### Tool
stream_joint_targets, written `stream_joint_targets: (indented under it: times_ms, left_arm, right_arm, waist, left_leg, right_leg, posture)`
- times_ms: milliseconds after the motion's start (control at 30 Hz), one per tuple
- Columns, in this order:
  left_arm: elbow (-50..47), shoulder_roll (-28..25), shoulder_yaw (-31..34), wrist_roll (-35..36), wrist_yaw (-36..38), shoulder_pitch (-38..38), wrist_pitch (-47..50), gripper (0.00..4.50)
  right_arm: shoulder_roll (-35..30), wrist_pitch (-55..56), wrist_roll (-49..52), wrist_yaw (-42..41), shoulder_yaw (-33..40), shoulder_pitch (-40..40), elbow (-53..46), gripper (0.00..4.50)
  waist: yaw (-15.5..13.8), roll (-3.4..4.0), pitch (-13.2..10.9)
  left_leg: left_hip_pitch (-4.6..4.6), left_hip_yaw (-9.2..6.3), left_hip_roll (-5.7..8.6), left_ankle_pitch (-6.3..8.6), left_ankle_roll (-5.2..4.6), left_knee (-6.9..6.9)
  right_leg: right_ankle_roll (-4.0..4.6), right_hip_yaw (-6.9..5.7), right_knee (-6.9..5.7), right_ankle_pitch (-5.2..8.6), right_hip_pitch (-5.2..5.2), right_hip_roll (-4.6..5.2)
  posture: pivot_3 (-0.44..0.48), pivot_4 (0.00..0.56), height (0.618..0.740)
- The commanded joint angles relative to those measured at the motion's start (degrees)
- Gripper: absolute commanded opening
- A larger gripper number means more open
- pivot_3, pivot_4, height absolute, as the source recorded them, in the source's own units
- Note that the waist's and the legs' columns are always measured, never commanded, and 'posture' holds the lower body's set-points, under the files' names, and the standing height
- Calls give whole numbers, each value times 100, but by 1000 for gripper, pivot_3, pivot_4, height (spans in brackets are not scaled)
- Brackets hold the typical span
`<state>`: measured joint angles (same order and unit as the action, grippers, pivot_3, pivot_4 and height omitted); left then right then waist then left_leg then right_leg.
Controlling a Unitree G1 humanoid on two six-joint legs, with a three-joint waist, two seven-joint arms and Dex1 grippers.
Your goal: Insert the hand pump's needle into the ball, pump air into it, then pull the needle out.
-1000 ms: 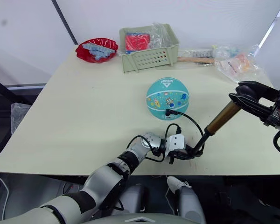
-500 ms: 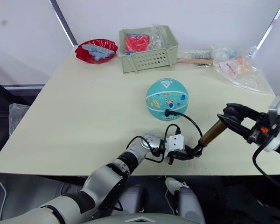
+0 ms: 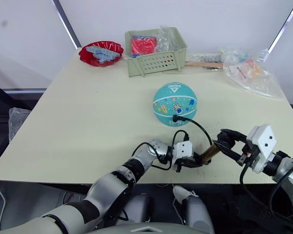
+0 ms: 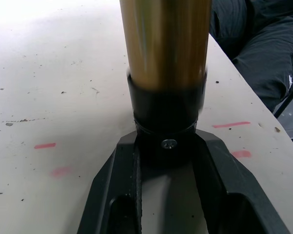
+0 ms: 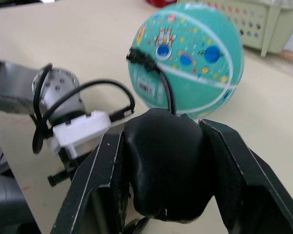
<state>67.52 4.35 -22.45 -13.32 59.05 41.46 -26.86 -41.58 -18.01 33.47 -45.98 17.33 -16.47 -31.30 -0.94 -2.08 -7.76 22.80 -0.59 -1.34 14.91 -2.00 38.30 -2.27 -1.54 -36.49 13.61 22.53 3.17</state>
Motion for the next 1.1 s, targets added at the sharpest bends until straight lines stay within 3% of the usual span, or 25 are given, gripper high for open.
stream_joint_targets:
  times_ms: [33,367,767,1100]
  left_arm:
    - [398,-156,-208,-310,63,-237,233,1047]
    - [407,-136,-211,-307,61,-249,240,1047]
    - [413,-86,-185,-299,53,-261,271,1047]
    - [418,-103,-188,-311,36,-297,273,1047]
  right_arm:
    - [-87,-223,139,-169,-58,-66,-83,1684]
    - [-407,-1168,1771,186,1133,482,-690,1684]
    - [-1476,-2297,3476,529,2810,1231,-475,1684]
    - [-1796,-2759,3955,758,3092,1516,-326,1683]
  waist:
    - [0,1,0]
    - [-9,34,-27]
    - [-15,68,-54]
    - [-18,77,-58]
  left_leg:
    - [0,0,0,0,0,0]
    - [9,3,5,0,0,0]
    - [14,7,7,0,0,1]
    - [15,7,6,0,0,2]
  right_leg:
    - [0,0,0,0,0,0]
    - [10,1,0,-6,5,7]
    - [2,3,0,-3,7,5]
    - [2,5,1,-4,7,4]
  posture:
    - [0,150,738]
    - [0,150,738]
    - [0,150,738]
    - [0,150,738]
